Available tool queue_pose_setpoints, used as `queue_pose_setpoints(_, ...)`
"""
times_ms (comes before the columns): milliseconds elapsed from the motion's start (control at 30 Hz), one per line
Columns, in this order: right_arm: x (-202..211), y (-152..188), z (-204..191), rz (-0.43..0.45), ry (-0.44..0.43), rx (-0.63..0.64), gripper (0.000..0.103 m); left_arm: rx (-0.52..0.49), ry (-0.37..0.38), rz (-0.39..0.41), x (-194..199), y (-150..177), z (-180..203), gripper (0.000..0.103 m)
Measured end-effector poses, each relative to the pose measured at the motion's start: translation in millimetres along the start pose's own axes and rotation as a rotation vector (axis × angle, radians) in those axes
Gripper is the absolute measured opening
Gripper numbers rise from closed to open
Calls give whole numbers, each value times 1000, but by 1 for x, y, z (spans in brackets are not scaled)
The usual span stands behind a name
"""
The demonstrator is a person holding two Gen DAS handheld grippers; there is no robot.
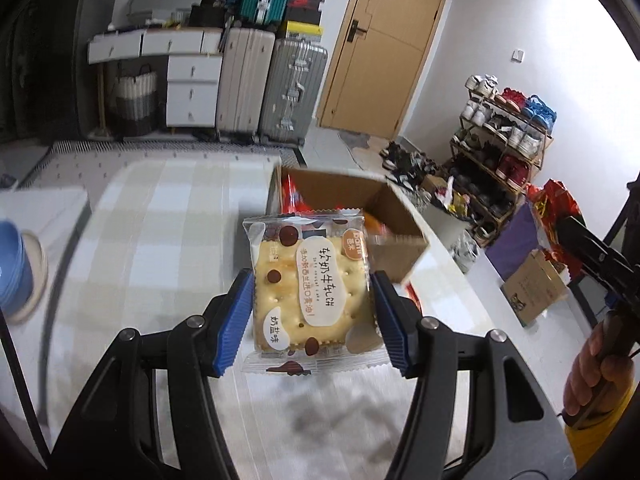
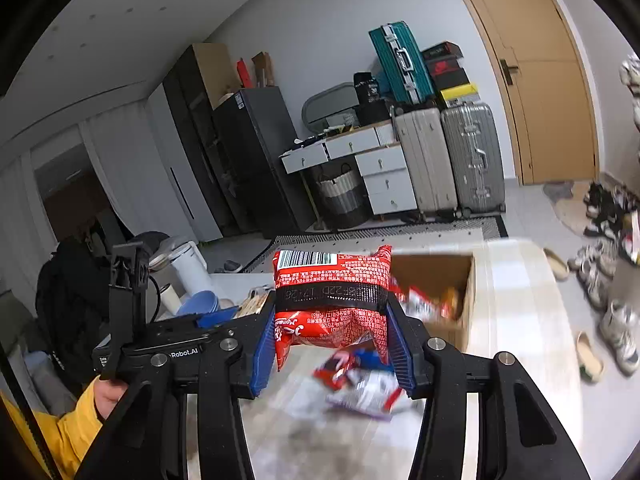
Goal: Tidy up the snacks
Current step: 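Lift both held snacks and carry them over the cardboard box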
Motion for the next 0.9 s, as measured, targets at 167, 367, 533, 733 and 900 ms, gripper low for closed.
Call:
queue_pose_setpoints(167, -25, -38, 4, -3, 2, 38, 49, -34, -32, 68, -15, -54, 8, 56)
queue_pose_setpoints(367, -62, -78, 31, -22, 12, -21, 49, -29, -36, 79, -60, -99, 3, 56)
queue_pose_setpoints(533, -92, -91, 49, -53, 36, -21, 49, -24, -16, 41, -106, -123, 5, 56)
queue_pose_setpoints(733, -125, -103, 64, -85, 52, 15, 49, -65, -56, 12, -147, -146, 12, 56)
queue_pose_setpoints(900, -151, -104, 86, -115, 70, -7, 49, -77, -45, -5, -168, -160, 19, 56)
Point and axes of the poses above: each gripper's, at about its wrist camera, not at the fingertips, and x roughly against the way its jaws point, z to its right, y to its underside, the point moved 7 cm from there along -x, roughly the way its jaws point, and after that the axes turned 1 degree about x, right-handed, at the moved point
